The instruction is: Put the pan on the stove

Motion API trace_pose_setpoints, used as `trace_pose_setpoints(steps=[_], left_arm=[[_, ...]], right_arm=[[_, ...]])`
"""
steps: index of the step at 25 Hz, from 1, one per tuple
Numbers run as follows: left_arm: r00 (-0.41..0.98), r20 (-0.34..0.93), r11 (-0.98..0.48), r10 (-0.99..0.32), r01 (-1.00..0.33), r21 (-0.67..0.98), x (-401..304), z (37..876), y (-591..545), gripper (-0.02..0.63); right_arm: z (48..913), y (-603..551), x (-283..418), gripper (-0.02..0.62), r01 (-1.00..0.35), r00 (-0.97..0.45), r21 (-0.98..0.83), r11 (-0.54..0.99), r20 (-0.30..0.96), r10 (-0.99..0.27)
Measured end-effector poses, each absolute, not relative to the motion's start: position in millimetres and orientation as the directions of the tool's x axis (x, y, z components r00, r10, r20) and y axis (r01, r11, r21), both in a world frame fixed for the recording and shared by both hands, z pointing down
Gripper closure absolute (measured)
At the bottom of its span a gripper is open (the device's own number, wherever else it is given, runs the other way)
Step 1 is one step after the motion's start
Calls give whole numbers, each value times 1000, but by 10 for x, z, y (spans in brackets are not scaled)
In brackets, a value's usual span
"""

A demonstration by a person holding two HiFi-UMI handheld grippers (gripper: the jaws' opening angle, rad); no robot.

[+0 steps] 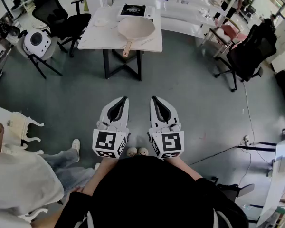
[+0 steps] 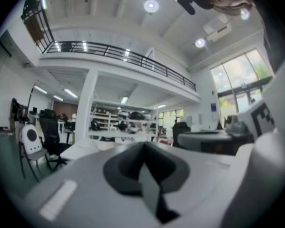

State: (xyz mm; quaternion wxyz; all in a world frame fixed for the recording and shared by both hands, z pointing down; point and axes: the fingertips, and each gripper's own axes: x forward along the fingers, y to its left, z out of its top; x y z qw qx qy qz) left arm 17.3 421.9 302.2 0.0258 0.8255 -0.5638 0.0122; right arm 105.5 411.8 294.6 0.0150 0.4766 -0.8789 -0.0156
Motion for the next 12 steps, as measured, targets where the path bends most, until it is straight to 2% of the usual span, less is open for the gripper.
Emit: trace_pose_setpoints(steps=[12], left_arm=[[337, 43, -336, -941, -941, 26, 379, 3057, 4121, 597]], right_arm=[[2968, 3969, 1259, 572, -818, -575, 21, 574, -15, -818]])
